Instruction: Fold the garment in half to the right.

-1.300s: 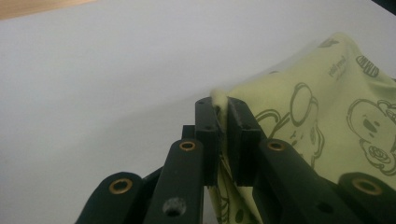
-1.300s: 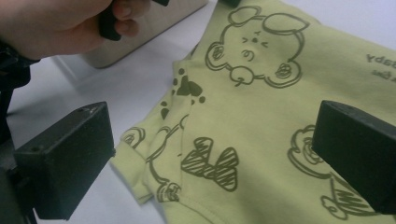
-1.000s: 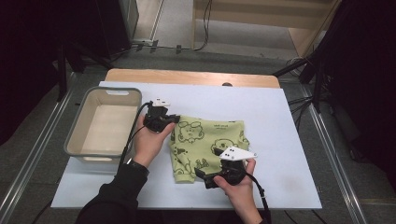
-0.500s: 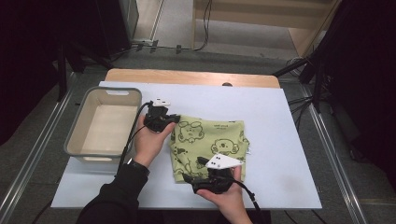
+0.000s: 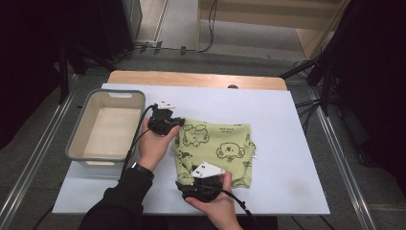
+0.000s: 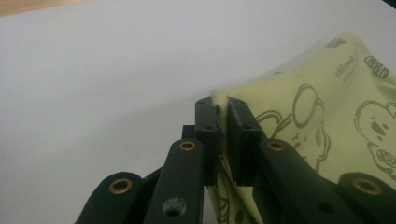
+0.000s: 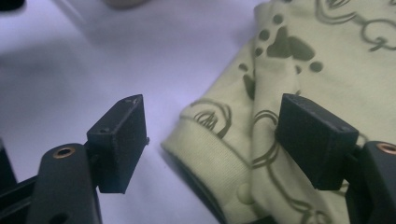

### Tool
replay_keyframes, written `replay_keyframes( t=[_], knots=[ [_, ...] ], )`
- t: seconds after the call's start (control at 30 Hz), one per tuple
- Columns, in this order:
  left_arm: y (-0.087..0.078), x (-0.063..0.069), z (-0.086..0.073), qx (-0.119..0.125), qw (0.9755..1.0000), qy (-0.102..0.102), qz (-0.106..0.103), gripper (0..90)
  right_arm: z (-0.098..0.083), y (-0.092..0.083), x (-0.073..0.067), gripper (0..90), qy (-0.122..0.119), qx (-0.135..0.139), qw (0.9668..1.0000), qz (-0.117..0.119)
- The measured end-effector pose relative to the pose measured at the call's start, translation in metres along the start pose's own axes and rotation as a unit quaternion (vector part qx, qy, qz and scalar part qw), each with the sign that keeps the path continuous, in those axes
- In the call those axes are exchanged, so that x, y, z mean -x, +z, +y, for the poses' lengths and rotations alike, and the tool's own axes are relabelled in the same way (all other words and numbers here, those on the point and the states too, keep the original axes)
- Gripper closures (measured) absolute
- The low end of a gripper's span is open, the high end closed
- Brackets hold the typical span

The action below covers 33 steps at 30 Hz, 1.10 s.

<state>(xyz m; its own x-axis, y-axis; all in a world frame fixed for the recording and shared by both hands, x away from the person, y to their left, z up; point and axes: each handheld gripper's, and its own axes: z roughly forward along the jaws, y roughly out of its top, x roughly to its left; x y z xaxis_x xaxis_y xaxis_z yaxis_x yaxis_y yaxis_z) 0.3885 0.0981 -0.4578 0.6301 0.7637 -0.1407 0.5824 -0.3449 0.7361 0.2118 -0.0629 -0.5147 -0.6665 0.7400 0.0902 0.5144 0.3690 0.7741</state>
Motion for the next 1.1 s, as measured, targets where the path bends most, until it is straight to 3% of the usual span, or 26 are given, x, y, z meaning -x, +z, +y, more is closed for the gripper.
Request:
replay_keyframes(
  t=[0.17,0.3,0.47,0.63,0.67,0.7,0.87,1.03,1.1],
  knots=[
    [0.002,-0.001,0.0,-0.002,1.0,-0.003,0.004,83.7,0.0,0.004,-0.002,23.4,-0.004,-0.025,0.9996,-0.016],
    [0.004,-0.002,0.0,-0.004,0.9999,-0.008,0.01,83.8,-0.001,0.006,-0.009,28.5,-0.029,-0.034,0.998,-0.045],
    [0.005,-0.003,0.002,-0.008,0.9999,-0.008,0.013,83.9,-0.001,0.004,-0.008,47.4,-0.029,-0.034,0.9967,-0.068],
    [0.004,-0.004,0.005,-0.01,0.9998,-0.009,0.017,84.1,-0.002,0.002,-0.006,68.2,-0.05,-0.034,0.9941,-0.09],
    [0.004,-0.004,0.005,-0.01,0.9998,-0.009,0.017,84.1,-0.002,0.002,-0.006,68.2,-0.05,-0.034,0.9941,-0.09],
    [0.003,-0.004,0.005,-0.009,0.9997,-0.012,0.02,84.2,-0.002,0.0,-0.004,75.1,-0.055,-0.032,0.9938,-0.092],
    [0.0,-0.008,0.008,-0.013,0.9989,-0.026,0.036,84.8,-0.002,-0.003,-0.002,78.4,-0.056,-0.019,0.9956,-0.072],
    [-0.004,-0.012,0.009,-0.01,0.9976,-0.041,0.055,84.8,0.002,-0.014,-0.01,78.4,-0.074,0.045,0.995,-0.049],
    [-0.005,-0.011,0.01,-0.007,0.9979,-0.04,0.051,84.8,0.001,-0.015,-0.009,78.3,-0.064,0.05,0.9955,-0.049]
  ],
)
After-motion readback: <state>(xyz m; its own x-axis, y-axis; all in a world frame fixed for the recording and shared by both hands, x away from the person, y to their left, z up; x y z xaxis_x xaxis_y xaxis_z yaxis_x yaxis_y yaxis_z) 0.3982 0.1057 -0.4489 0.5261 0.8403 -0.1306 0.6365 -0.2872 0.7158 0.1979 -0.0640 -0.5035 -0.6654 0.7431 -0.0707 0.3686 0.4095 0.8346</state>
